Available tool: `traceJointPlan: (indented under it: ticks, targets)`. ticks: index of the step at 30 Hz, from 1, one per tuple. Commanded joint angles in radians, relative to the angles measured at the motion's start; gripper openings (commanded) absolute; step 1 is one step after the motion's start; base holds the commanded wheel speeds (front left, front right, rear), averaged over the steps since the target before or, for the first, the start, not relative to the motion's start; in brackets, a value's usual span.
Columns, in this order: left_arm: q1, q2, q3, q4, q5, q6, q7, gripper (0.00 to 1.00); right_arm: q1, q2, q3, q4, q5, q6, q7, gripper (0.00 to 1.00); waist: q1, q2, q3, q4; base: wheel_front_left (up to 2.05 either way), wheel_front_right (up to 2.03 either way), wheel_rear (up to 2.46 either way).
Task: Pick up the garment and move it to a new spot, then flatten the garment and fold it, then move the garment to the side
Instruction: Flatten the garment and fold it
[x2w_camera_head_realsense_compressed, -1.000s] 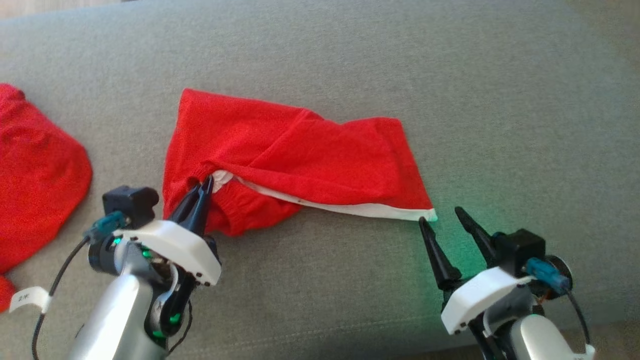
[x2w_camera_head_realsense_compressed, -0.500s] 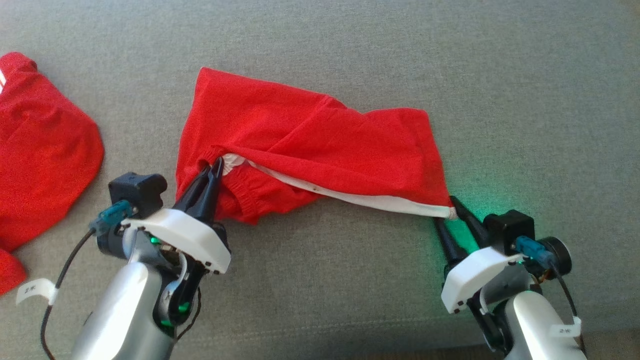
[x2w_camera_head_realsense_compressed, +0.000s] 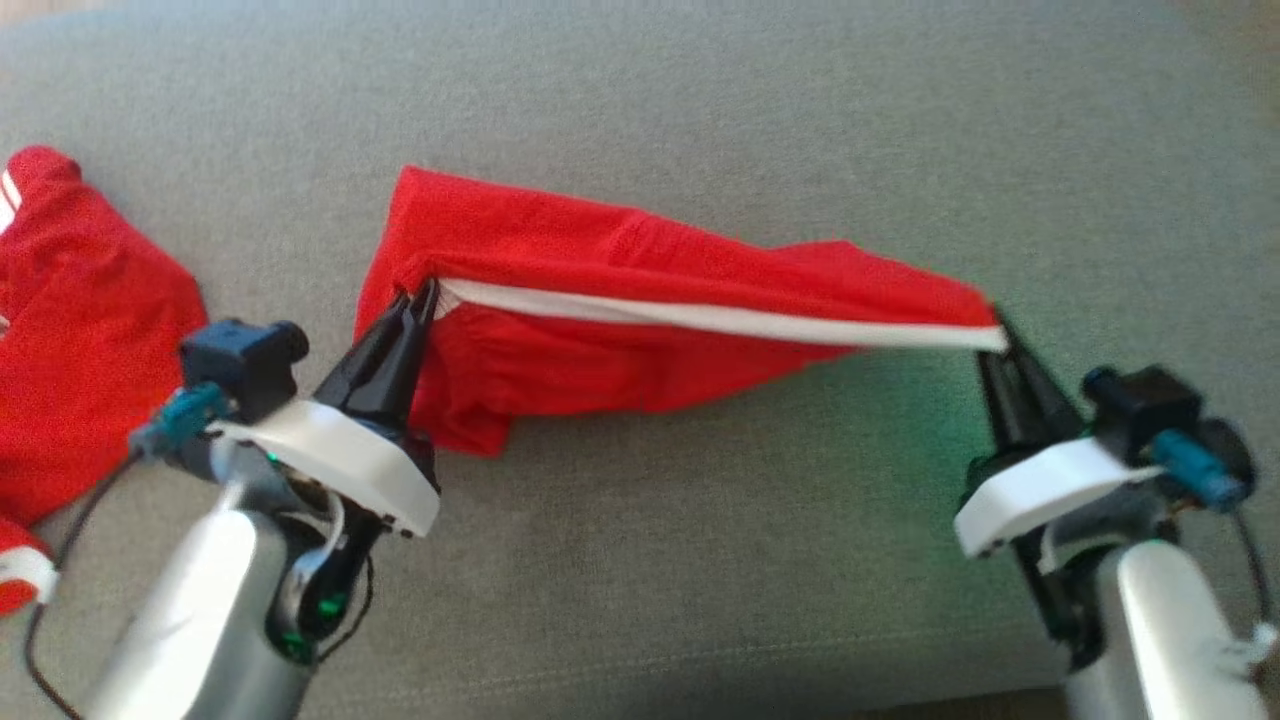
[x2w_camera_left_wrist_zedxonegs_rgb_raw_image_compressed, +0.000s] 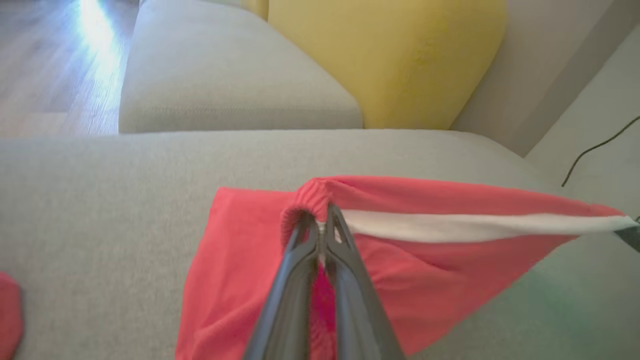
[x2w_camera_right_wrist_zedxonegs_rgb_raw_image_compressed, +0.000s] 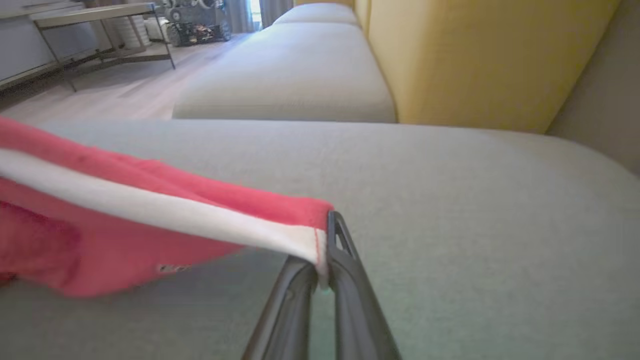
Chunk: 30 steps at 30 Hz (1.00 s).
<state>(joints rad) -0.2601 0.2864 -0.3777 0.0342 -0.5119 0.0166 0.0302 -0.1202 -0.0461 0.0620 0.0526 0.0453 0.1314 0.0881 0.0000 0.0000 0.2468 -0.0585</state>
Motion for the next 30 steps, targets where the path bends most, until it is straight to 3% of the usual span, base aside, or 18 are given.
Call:
traceJointPlan:
  ticks: [1, 8, 18, 25, 30]
  targets:
    - [-0.063, 0.046, 0.046, -0.066, 0.009, 0.0, 0.012, 0.0, -0.056, -0.009, -0.003, -0.065, -0.011, -0.001, 0.017, 0.0, 0.0, 0.0, -0.019, -0.01, 0.0, 0.0, 0.0]
    - [-0.164, 0.091, 0.064, -0.203, 0.015, -0.011, 0.071, 0.0, -0.197, -0.032, -0.06, -0.194, 0.049, -0.001, 0.103, 0.0, 0.0, 0.0, -0.067, -0.016, 0.0, 0.0, 0.0]
    - [-0.336, 0.109, 0.08, -0.298, 0.019, -0.025, 0.123, 0.0, -0.359, -0.091, -0.103, -0.329, 0.102, -0.001, 0.227, 0.0, 0.0, 0.0, -0.11, -0.012, 0.0, 0.0, 0.0]
    - [-0.368, 0.087, 0.084, -0.256, -0.005, -0.025, 0.112, 0.0, -0.4, -0.092, -0.111, -0.299, 0.152, -0.001, 0.244, 0.0, 0.0, 0.0, -0.054, -0.007, 0.0, 0.0, 0.0]
    - [-0.502, 0.06, 0.088, -0.127, -0.006, -0.055, 0.066, 0.0, -0.559, -0.107, -0.099, -0.183, 0.205, -0.001, 0.231, 0.0, 0.0, 0.0, 0.035, -0.002, 0.0, 0.0, 0.0]
